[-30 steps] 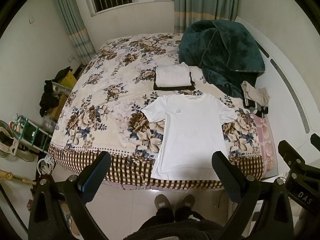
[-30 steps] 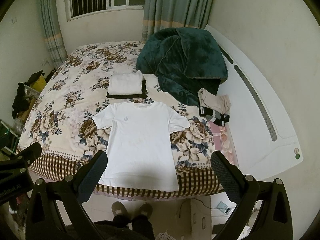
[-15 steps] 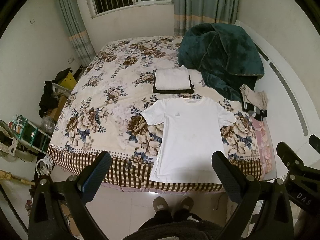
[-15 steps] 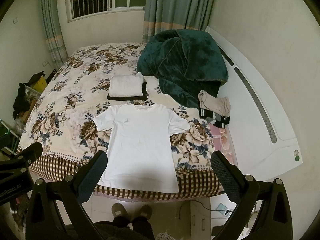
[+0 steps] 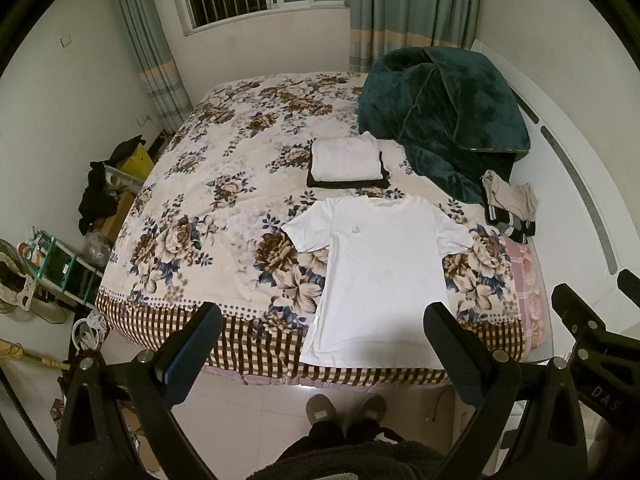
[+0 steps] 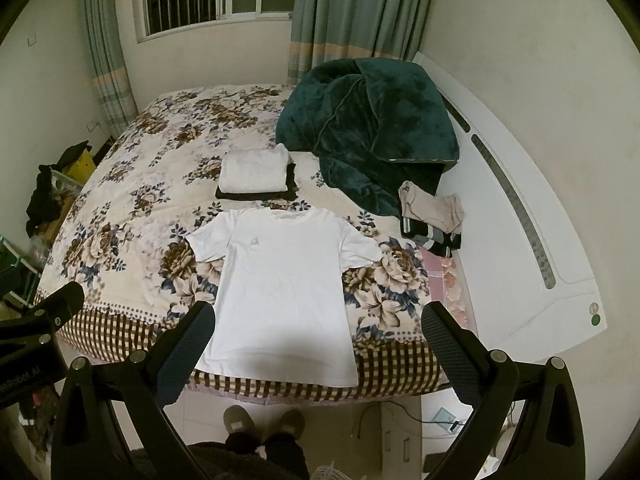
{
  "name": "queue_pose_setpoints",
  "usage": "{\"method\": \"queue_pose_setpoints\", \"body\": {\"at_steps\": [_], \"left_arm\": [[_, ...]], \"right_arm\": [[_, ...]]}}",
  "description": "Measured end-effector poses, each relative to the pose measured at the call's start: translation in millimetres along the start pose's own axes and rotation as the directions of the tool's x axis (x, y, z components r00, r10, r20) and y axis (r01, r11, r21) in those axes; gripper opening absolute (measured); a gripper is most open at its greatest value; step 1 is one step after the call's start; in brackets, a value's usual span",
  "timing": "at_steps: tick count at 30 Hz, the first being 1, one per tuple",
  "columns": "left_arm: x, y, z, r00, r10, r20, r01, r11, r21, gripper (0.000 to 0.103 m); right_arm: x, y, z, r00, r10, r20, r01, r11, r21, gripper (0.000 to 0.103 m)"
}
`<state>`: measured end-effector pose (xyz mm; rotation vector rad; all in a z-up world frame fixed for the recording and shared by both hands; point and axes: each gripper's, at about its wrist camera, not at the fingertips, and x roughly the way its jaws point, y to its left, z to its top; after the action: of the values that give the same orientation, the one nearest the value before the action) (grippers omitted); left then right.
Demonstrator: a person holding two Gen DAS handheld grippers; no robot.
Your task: Fold small clothes
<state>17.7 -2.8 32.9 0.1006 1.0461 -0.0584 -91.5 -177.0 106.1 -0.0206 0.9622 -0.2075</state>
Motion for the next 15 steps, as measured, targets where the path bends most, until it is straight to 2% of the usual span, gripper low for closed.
{"method": "queue_pose_setpoints", "body": {"at_steps": [15], "left_arm": [[2.1, -0.4, -6.4, 1.000, -0.004, 0.001, 0.004, 1.000, -0.004, 0.103]], "right_arm": [[3.4, 4.5, 1.7, 1.000, -0.001, -0.003, 0.001, 1.000, -0.002, 0.103]]}}
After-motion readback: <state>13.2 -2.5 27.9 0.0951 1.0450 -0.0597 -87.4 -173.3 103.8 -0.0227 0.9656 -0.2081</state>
